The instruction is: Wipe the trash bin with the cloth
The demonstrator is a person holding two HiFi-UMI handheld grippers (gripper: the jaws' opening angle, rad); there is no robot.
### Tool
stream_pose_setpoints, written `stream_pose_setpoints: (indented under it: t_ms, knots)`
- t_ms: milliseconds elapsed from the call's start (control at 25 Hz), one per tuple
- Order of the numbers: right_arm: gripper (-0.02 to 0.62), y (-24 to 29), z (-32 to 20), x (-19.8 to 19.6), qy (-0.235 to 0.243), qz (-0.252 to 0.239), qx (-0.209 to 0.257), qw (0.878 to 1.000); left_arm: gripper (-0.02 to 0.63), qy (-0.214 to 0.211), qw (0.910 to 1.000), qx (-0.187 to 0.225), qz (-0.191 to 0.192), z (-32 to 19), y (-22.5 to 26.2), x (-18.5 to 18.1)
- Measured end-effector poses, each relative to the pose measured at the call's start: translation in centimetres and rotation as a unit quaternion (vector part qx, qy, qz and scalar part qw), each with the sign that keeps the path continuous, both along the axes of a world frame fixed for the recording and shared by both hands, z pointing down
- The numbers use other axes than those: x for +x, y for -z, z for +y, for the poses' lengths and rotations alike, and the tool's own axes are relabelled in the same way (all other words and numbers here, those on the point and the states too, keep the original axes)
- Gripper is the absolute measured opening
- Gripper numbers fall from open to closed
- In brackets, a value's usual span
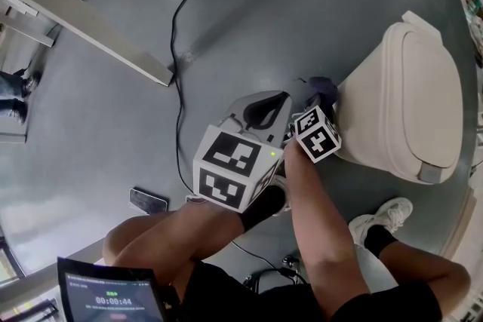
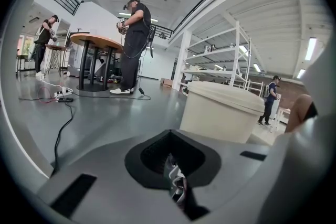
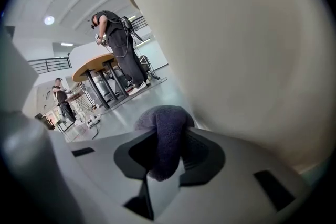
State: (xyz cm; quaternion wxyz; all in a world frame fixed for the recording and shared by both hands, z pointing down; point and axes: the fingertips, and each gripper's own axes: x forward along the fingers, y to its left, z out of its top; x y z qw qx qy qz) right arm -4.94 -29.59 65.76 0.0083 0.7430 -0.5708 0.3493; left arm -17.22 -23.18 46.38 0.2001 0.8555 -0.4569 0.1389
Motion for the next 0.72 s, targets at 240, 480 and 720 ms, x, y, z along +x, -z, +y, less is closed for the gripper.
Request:
stream_pose_setpoints:
  t_ms: [240,480,720]
  knots:
    - [0.092,-1.6,0.3,-0.3,0.0,-0.003,-0.014,1.0,-0.003,-0.01,0.9999,0.007,-0.011,-0.2,0.2,0.7]
    - [0.092,0.5,0.3,-2.1,0.043,0.014,0.021,0.999,-0.003,0.0,0.9999,0.001,-0.011,-0.6,-0.1,-0.5]
    - [0.092,5.5,1.4,-5.4,0.083,0.006,0.079,0.993,-0.003,0.012,0.9996,0.024,-0.009,-1.8,1.8,-1.3]
